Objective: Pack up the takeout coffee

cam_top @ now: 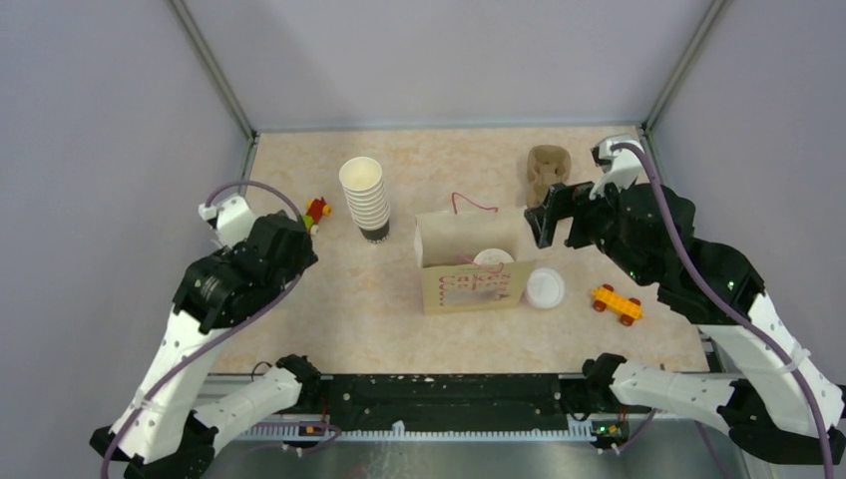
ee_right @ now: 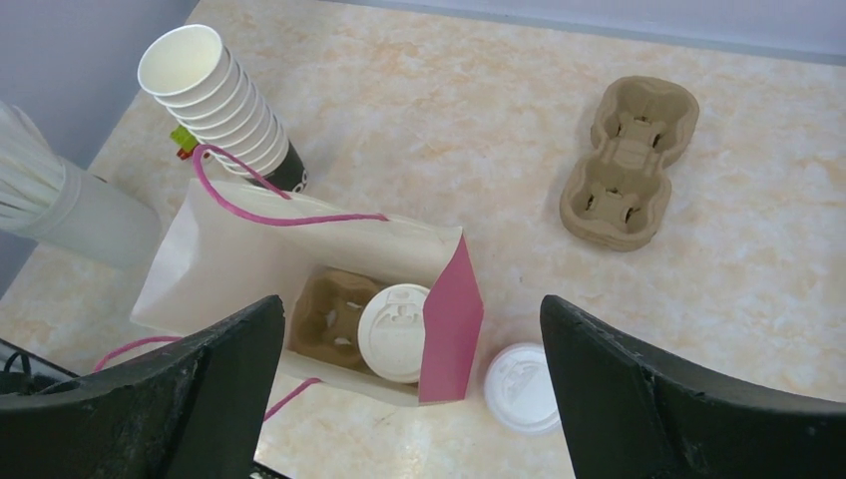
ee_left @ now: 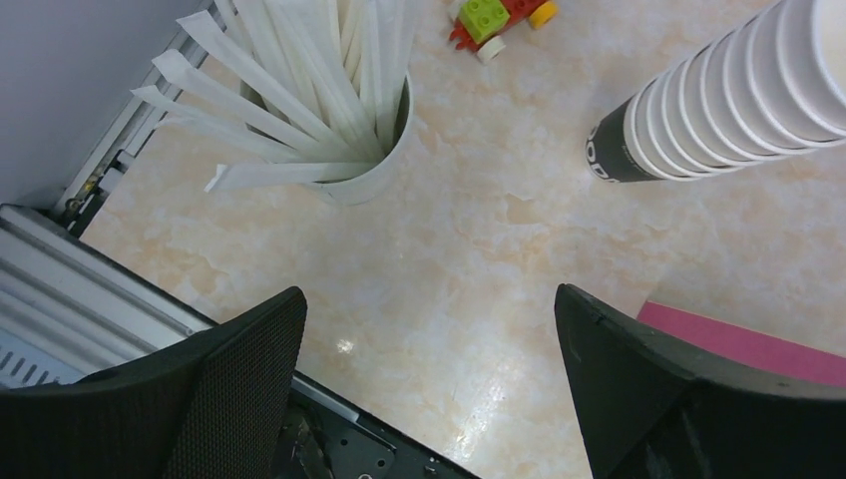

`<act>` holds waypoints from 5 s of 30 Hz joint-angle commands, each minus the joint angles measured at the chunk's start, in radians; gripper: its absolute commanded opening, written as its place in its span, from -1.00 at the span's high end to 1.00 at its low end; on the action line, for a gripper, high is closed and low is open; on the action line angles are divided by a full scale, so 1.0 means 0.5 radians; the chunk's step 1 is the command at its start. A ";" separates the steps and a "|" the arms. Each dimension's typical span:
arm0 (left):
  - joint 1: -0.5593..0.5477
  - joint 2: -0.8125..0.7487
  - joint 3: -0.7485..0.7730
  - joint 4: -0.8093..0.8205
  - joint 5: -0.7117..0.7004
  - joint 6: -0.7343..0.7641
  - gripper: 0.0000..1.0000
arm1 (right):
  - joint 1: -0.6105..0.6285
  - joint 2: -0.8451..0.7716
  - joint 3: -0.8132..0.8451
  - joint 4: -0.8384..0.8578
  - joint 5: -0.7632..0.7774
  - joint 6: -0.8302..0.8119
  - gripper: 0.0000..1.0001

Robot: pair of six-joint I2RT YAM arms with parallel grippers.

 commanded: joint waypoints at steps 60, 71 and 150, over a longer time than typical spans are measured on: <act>1.421 0.068 -0.462 0.783 0.445 1.067 0.24 | -0.010 -0.111 -0.257 0.160 0.035 -0.191 -0.93; 1.417 0.092 -0.266 0.711 0.592 1.203 0.82 | -0.010 -0.118 -0.256 0.205 0.046 -0.236 -0.93; 0.773 0.253 -0.226 1.832 2.724 0.569 1.00 | -0.010 0.030 -0.054 0.253 0.215 -0.148 -0.87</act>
